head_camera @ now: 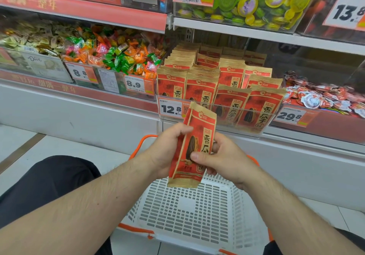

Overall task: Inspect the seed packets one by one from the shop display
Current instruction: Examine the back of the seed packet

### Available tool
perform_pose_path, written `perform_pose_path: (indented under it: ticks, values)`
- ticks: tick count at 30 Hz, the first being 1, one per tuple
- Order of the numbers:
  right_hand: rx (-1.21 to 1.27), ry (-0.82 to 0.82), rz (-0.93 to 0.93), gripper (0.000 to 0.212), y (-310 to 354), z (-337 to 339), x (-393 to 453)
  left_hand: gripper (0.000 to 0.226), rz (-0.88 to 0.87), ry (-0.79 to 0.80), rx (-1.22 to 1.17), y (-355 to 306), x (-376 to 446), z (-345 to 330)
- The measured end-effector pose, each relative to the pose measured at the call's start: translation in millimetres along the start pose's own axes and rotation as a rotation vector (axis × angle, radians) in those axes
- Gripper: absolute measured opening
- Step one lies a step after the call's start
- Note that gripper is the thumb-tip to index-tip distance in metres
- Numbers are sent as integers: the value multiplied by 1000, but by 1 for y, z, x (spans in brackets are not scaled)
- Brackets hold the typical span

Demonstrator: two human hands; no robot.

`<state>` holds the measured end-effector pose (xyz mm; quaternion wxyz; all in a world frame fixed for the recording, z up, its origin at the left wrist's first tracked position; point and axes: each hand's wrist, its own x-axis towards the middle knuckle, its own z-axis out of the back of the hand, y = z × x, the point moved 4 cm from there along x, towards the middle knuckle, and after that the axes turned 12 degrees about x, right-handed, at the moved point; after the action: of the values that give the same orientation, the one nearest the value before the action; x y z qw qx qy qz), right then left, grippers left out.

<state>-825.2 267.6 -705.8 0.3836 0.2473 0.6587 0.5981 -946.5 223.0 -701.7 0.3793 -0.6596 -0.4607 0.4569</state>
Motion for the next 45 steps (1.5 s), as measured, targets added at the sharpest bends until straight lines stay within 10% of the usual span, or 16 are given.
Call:
perform_pose_path:
  ticks: [5,15,24,29,34,45]
  values:
    - [-31,-110,54,28,7,10,-2,23,-138,-222,273,-5,2,12]
    - [143,-249,99,8,35,43,0,26,-130,-96,392,-37,17,-13]
    - [529,-474,191,9,100,90,22,46,-133,-260,-53,-102,55,-30]
    - [392,-594,426,9,149,126,28,15,-569,-781,881,-131,67,-12]
    - [114,-589,482,8,174,139,49,44,-426,-436,1754,-125,99,-24]
    - [-466,-514,324,12,168,141,92,28,-436,-371,1920,-120,110,-27]
